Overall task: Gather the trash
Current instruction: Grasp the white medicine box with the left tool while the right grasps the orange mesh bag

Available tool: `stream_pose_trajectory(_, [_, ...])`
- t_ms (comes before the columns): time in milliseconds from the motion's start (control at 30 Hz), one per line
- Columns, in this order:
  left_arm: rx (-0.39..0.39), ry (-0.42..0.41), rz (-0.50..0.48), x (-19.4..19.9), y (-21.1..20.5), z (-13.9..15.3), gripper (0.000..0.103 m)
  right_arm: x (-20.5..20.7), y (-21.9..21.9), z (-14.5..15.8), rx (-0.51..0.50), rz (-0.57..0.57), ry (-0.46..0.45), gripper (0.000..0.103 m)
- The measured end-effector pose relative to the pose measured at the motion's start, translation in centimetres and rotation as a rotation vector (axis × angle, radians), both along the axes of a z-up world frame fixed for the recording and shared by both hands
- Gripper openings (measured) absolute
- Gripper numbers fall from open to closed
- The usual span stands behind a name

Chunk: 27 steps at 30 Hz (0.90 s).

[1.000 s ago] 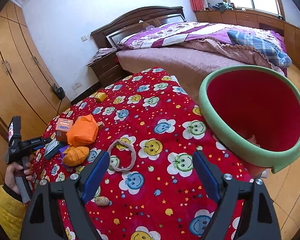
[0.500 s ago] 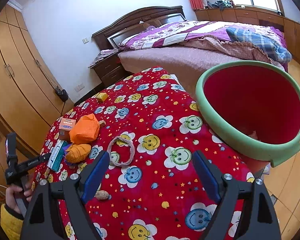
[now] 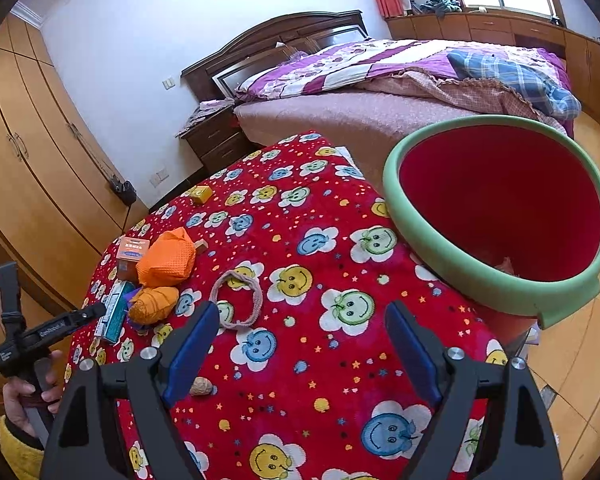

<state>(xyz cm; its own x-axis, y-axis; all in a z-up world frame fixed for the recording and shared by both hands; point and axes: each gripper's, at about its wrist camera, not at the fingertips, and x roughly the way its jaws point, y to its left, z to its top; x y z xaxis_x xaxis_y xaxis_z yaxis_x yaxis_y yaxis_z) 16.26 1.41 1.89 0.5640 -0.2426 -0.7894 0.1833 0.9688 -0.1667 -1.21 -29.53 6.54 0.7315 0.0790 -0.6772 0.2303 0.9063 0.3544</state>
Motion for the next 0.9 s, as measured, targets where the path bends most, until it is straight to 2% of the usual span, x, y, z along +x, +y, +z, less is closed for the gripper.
stream_pose_trajectory(167, [0.034, 0.021, 0.019, 1.3, -0.7, -1.3, 0.059, 0.0, -0.2, -0.3, 0.003, -0.002, 0.009, 0.087])
stream_pose_trajectory(300, [0.029, 0.044, 0.042, 2.0, -0.5, -2.4, 0.059, 0.1, -0.1, -0.3, -0.006, 0.005, 0.012, 0.087])
stream_pose_trajectory(367, [0.038, 0.032, 0.047, 1.8, -0.5, -2.4, 0.059, 0.4, 0.1, -0.2, -0.012, 0.01, 0.014, 0.087])
stream_pose_trajectory(467, [0.072, 0.023, 0.062, 1.6, -0.6, -2.4, 0.051, 0.9, 0.7, 0.0, -0.024, 0.031, 0.017, 0.087])
stream_pose_trajectory(667, [0.05, -0.02, 0.107, 1.2, 0.6, -1.9, 0.051, 2.9, 2.8, 0.6, -0.064, 0.11, 0.02, 0.087])
stream_pose_trajectory(900, [0.024, -0.057, 0.153, 1.8, 1.5, -1.6, 0.051, 7.3, 6.3, 1.0, -0.048, 0.196, 0.023, 0.087])
